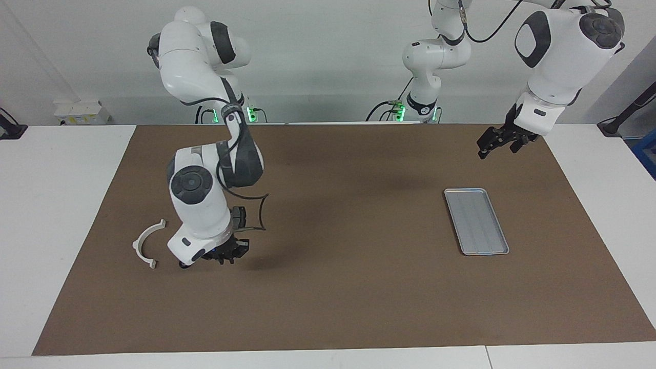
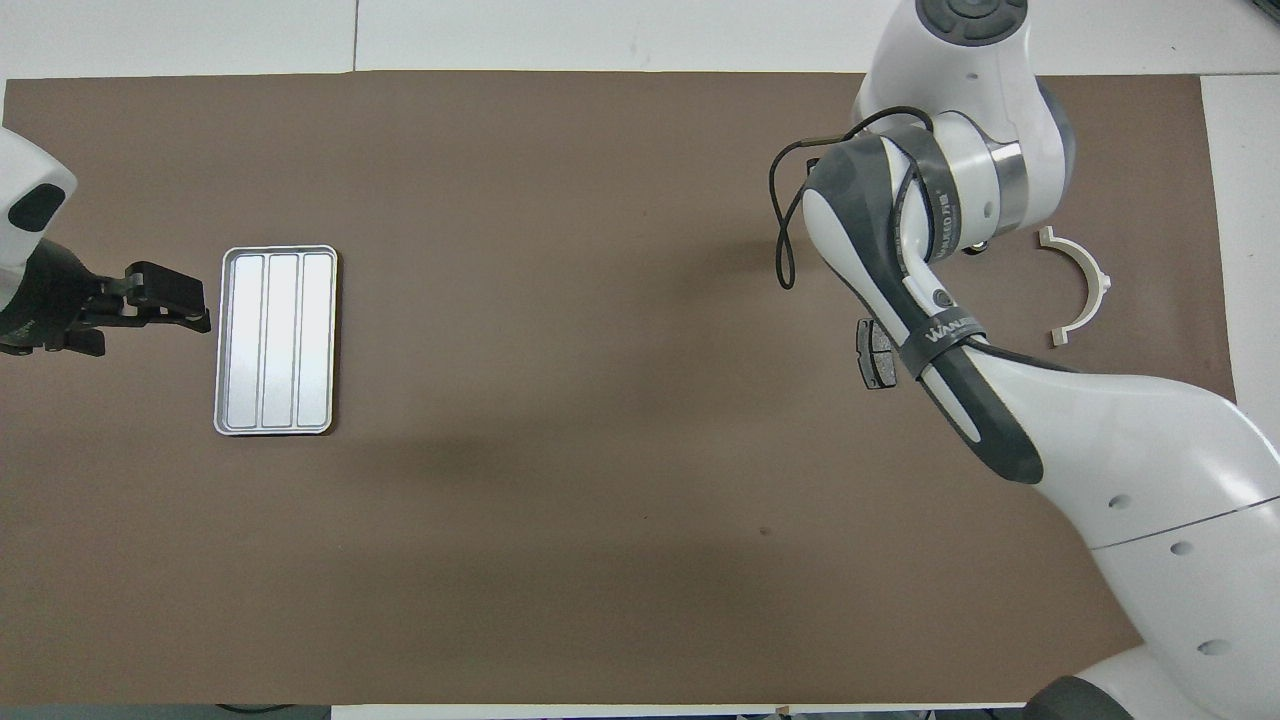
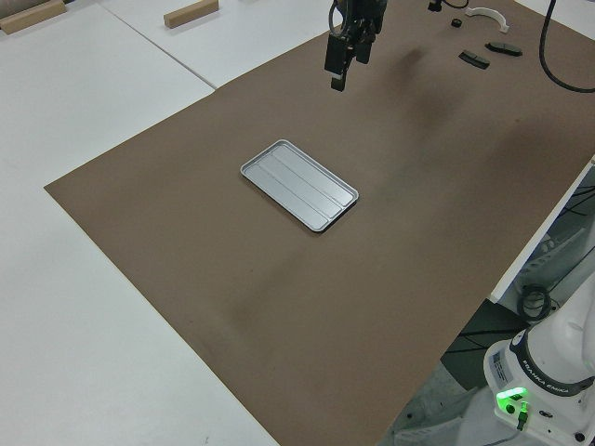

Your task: Place bearing gear from tray to pile

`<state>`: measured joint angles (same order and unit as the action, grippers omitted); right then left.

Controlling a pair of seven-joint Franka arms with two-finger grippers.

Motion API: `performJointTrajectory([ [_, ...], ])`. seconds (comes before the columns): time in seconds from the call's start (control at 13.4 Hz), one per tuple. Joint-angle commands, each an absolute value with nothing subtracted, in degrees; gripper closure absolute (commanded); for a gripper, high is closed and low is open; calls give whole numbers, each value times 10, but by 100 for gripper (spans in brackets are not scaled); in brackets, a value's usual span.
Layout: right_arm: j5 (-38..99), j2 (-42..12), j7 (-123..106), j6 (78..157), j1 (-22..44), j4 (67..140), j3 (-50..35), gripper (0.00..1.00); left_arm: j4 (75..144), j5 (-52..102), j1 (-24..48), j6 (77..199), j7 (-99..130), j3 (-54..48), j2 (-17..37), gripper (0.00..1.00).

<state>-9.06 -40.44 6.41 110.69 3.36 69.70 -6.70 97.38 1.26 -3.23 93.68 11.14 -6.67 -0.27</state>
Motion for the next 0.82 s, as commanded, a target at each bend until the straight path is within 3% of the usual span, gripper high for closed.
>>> performJointTrajectory([
  [0.0,-83,-379,11,1207,-5,800,-77,100,969,3,-25,928,113,-62,-8,0],
  [0.22,-83,-381,3,1266,-21,846,-77,100,969,3,-25,928,113,-62,-8,0],
  [0.67,-83,-381,8,1266,-18,848,-77,100,969,3,-25,928,112,-62,-8,0],
  [0.75,-82,-381,11,1267,-18,849,-77,30,969,3,-25,928,112,-62,-8,0],
])
